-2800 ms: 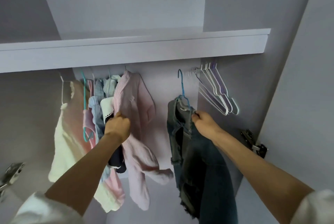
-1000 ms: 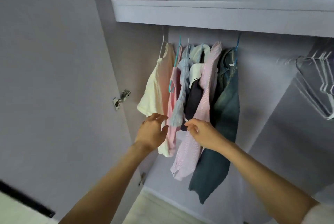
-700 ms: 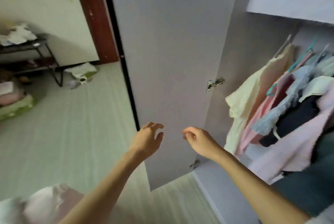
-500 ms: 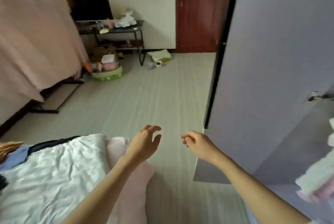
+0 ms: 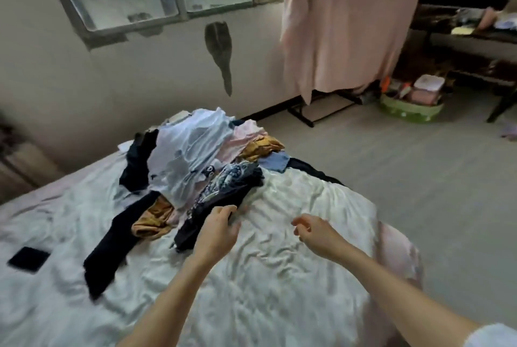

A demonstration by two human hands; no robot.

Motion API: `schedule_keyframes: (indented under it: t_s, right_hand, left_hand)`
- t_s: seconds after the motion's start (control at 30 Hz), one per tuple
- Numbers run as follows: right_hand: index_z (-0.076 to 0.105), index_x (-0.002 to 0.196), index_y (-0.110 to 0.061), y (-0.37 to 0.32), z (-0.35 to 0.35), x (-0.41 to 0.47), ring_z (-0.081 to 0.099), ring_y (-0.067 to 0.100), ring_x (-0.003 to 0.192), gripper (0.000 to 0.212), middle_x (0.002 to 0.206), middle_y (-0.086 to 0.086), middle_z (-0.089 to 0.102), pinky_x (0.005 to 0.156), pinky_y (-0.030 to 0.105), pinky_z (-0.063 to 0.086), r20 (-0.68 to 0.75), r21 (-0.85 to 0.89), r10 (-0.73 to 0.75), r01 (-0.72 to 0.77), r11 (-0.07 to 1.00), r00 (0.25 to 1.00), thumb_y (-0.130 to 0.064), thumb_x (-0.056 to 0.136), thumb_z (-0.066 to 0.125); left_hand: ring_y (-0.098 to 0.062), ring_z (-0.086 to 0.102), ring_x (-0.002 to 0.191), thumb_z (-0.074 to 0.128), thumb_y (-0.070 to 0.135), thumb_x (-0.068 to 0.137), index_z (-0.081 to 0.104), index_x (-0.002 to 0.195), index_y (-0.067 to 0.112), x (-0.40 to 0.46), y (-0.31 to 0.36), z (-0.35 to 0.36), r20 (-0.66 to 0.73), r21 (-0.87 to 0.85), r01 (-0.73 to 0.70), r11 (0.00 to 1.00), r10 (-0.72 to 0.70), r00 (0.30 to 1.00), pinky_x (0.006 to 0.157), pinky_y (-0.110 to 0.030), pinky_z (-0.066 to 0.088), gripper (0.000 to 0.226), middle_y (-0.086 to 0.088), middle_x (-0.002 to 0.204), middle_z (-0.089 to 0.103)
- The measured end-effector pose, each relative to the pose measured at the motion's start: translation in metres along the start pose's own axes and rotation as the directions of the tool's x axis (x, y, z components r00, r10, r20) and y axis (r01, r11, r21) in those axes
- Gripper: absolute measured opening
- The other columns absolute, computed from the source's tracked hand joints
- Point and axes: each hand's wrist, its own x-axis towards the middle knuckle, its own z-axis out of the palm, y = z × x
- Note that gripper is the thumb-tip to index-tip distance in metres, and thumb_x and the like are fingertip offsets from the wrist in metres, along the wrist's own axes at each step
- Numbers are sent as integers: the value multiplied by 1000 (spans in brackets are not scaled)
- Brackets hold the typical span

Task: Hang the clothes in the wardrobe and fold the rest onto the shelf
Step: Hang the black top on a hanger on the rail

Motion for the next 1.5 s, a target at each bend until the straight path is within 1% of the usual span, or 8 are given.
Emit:
schedule_keyframes:
  t_s: [0.47,0.6,0.7,0.9,1.07,1.27,1.33,1.5]
  right_hand:
    - [41,135,-18,10,156,247,57,9,78,38,111,-1,56,74,29,50,217,-86,128,-111,990,968,-20,98,30]
    - [36,139,-20,22,163,273,53,10,96,41,132,1,48,82,26,47,203,-104,139,-120,987,969,-19,98,31]
    - [26,144,-23,22,162,287,44,16,121,50,145,1,32,91,27,40,155,-172,88,-61,983,984,-13,95,35]
    - [30,142,-34,2,153,297,10,19,142,59,156,0,8,112,41,24,221,-398,-156,235,887,963,-16,89,51]
    - [48,82,-23,-6,132,258,48,10,69,14,78,-5,51,62,21,37,377,-100,-37,80,992,926,-11,87,47]
    - [58,85,-18,8,64,176,55,12,78,10,82,-5,59,71,24,42,104,103,15,-26,994,995,-9,88,54]
    - [57,94,-29,13,40,135,57,1,91,13,95,-13,61,78,15,43,-5,183,44,-42,982,999,-16,90,56]
    - [49,119,-38,33,-13,27,54,-6,108,32,122,-10,54,86,13,46,39,404,51,-63,913,998,-28,91,60]
  left_hand:
    - [-31,4,144,53,32,93,6,151,25,199,-232,110,249,194,348,917,-390,887,112,-48,25,74,-4,158,2]
    - [-31,23,140,48,31,96,40,135,24,232,-247,131,228,228,366,902,-415,881,107,-50,28,40,-8,149,30]
    - [-28,60,93,42,24,99,51,104,21,235,-241,136,277,-14,323,946,-307,911,77,-39,44,11,-4,94,61]
    - [2,50,75,48,5,95,56,98,14,195,-190,110,125,-482,37,875,27,992,70,-8,37,12,10,83,56]
    - [-3,54,77,49,14,96,56,92,16,157,-148,77,187,-468,72,881,19,982,71,-13,39,8,6,83,60]
    - [-11,48,63,52,31,94,58,81,14,102,-87,60,485,-348,210,914,-16,874,60,-26,35,23,4,69,51]
    - [-16,49,67,48,27,97,60,85,4,88,-48,61,513,-512,392,765,-94,853,63,-28,34,29,-7,73,54]
    - [-33,61,98,37,19,102,48,122,-5,70,64,68,781,-623,781,-41,-80,619,71,-42,51,33,-22,115,60]
